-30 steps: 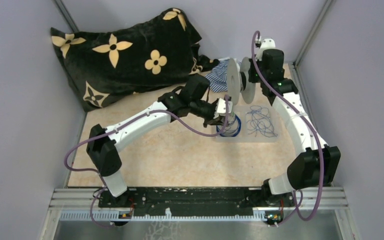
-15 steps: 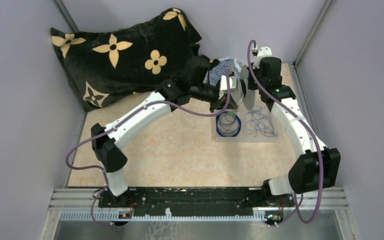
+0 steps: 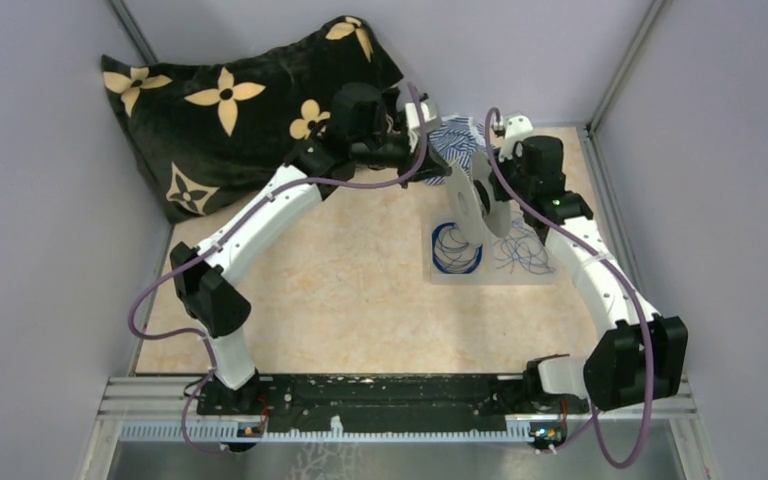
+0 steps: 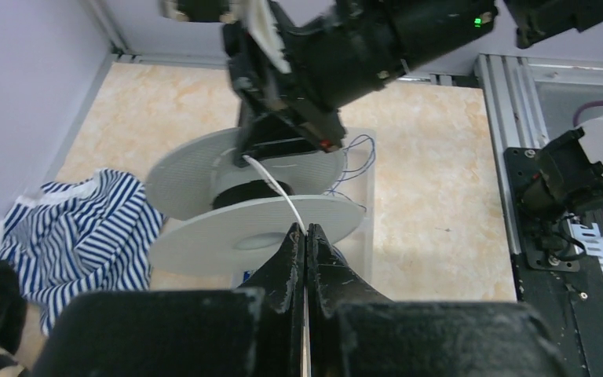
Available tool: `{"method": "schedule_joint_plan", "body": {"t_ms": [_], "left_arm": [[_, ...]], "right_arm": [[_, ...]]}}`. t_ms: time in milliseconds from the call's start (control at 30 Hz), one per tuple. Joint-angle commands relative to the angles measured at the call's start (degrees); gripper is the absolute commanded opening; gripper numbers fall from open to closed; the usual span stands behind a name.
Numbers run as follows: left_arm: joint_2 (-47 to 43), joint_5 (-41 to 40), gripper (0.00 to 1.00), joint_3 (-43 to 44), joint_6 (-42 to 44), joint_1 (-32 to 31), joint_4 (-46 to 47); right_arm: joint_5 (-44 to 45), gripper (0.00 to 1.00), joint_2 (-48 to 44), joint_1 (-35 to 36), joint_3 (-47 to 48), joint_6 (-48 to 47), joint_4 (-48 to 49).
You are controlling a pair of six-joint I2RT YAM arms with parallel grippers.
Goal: Wrap the cables
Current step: Wrap the cable around the cable reel.
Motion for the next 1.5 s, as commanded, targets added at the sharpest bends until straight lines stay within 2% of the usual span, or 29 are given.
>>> {"method": "schedule_joint_plan", "body": {"t_ms": [0,200,567,833,1000,1100,1233,1467], "left_arm": [[0.6,0.5,0.0,1.2,-2.7,2.9,3.6],[1.9,-0.4,0.0,-0.9,-3.4,8.0,6.2],[2.7,-0.4,0.0,-12.2,-5.6,14.9,14.3],[2.3,1.4,0.0,-22.2,-5.2,16.8,19.9],[2.9,6.1,0.01,-25.5,-5.2,16.9,22.1],[3.8,10.4,0.06,-25.9,-4.5,17.1,22.0],[4.2,15.2,0.21,-25.9,-4.4,17.9,22.0],[1.2,16.2,0.48,-28.0,-0.9,19.9,21.3]], "right_arm": [[-5.5,0.0,-3.5,0.2,-0.1,-3.8,5.2],[-10.4,0.0,-5.9,0.2,-0.4,-6.6,2.9],[-20.0,0.0,-7.5,0.2,4.6,-5.7,-3.5],[-22.7,0.0,-3.8,-0.1,15.4,1.2,-8.1],[-20.9,0.0,-1.1,-0.1,20.8,3.9,-8.8],[-18.7,0.0,0.2,-0.3,22.3,4.7,-8.7],[-17.5,0.0,1.2,-0.3,23.5,5.8,-8.4],[-16.3,0.0,1.1,-0.9,24.9,5.4,-9.7]]}}
